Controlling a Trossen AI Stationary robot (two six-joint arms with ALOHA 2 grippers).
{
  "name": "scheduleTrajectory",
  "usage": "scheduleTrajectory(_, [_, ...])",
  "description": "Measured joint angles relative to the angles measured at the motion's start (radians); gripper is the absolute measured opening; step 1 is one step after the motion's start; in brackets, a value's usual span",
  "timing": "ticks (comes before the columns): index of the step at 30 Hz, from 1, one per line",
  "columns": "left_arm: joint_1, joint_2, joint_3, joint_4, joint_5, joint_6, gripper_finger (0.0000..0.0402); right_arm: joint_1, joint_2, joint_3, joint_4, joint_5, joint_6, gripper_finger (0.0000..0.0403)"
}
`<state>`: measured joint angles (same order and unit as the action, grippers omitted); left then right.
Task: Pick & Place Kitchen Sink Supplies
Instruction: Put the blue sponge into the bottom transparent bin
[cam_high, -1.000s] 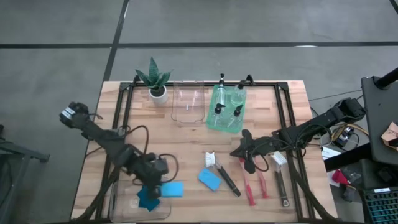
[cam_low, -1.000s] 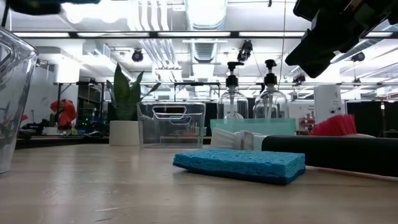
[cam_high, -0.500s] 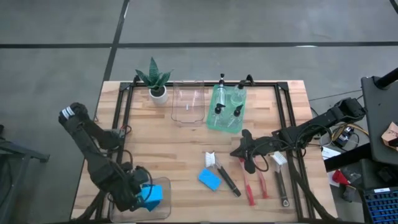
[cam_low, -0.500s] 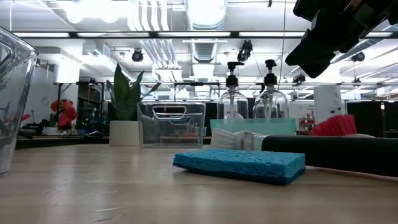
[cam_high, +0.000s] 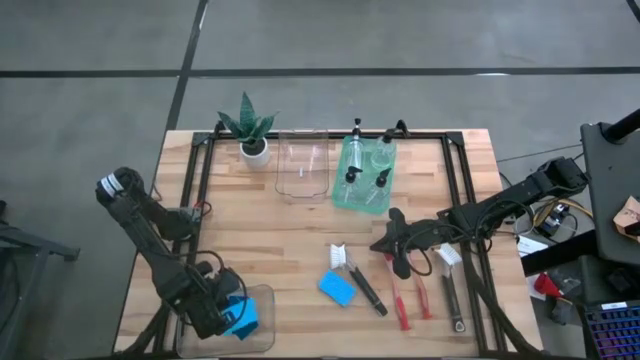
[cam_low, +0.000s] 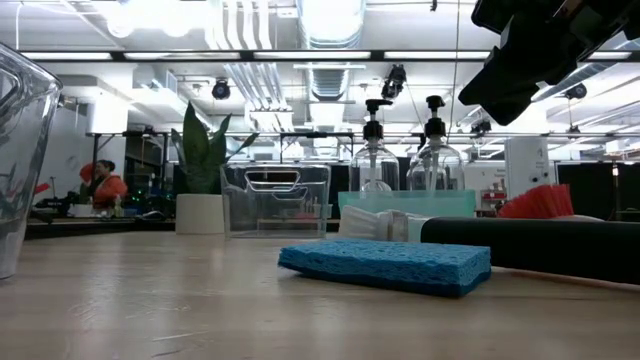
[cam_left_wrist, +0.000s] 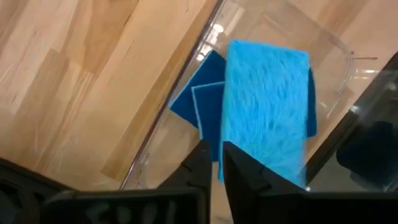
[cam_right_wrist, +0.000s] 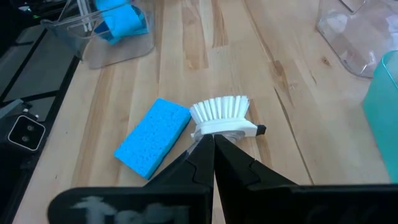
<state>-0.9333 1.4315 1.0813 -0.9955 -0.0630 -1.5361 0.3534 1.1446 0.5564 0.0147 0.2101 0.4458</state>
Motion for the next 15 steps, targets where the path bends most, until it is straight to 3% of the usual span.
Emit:
scheduleTrajectory(9, [0.003,-0.015,0.033,0.0,-0.024,-0.003,0.0091,0.0,0.0,0.0,0.0,0.0,0.0,0.0008])
scheduleTrajectory(15, [0.015,-0.016,0.111,0.032,-0.286,0.143,0.0098,0.0,0.0,0.0,0.011,0.001,0.0,0.0008])
